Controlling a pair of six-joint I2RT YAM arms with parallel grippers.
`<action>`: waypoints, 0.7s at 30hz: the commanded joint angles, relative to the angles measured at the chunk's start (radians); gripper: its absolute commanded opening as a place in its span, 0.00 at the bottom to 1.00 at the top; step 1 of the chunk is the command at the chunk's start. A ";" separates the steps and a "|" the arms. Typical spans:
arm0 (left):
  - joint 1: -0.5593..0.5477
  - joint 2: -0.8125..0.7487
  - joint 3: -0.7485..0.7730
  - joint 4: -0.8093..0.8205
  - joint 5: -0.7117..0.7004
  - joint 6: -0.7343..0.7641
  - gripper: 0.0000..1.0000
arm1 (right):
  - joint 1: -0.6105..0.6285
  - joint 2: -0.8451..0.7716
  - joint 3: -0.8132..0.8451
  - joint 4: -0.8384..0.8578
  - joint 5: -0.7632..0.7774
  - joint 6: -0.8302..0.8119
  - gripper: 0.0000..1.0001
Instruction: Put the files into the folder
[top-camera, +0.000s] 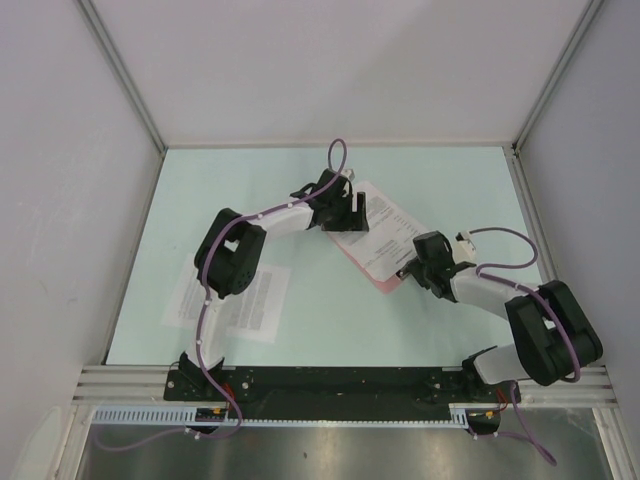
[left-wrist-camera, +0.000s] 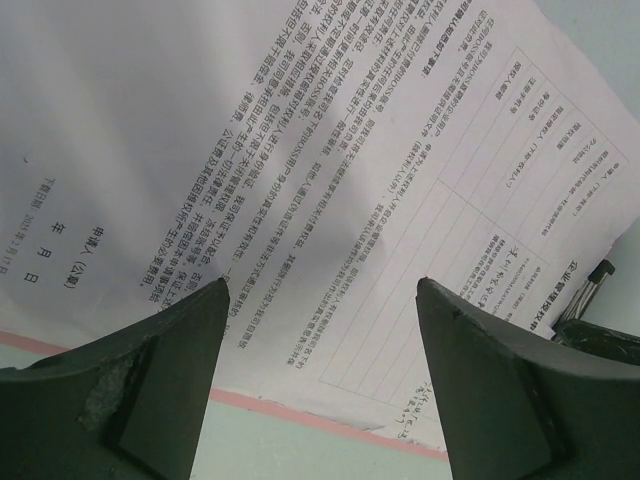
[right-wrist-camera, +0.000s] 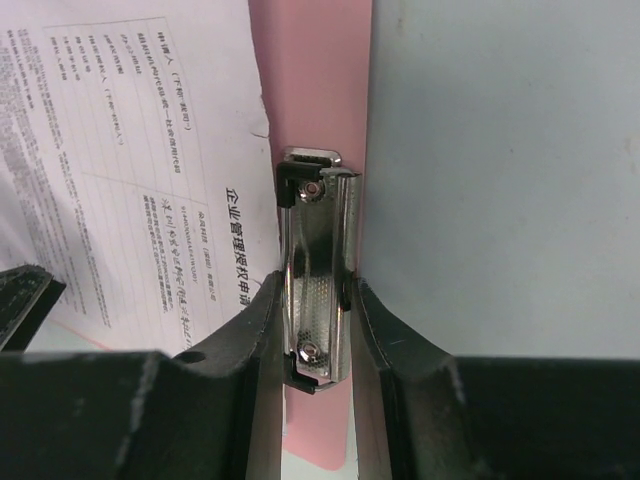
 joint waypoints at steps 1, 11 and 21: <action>-0.006 0.014 -0.029 -0.076 -0.001 0.042 0.83 | -0.010 -0.036 -0.096 0.174 -0.036 -0.107 0.00; -0.023 0.021 -0.012 -0.117 -0.041 0.149 0.83 | -0.056 -0.036 -0.221 0.446 -0.160 -0.173 0.00; -0.033 0.020 -0.009 -0.123 -0.018 0.162 0.84 | -0.079 -0.047 -0.258 0.470 -0.181 -0.207 0.00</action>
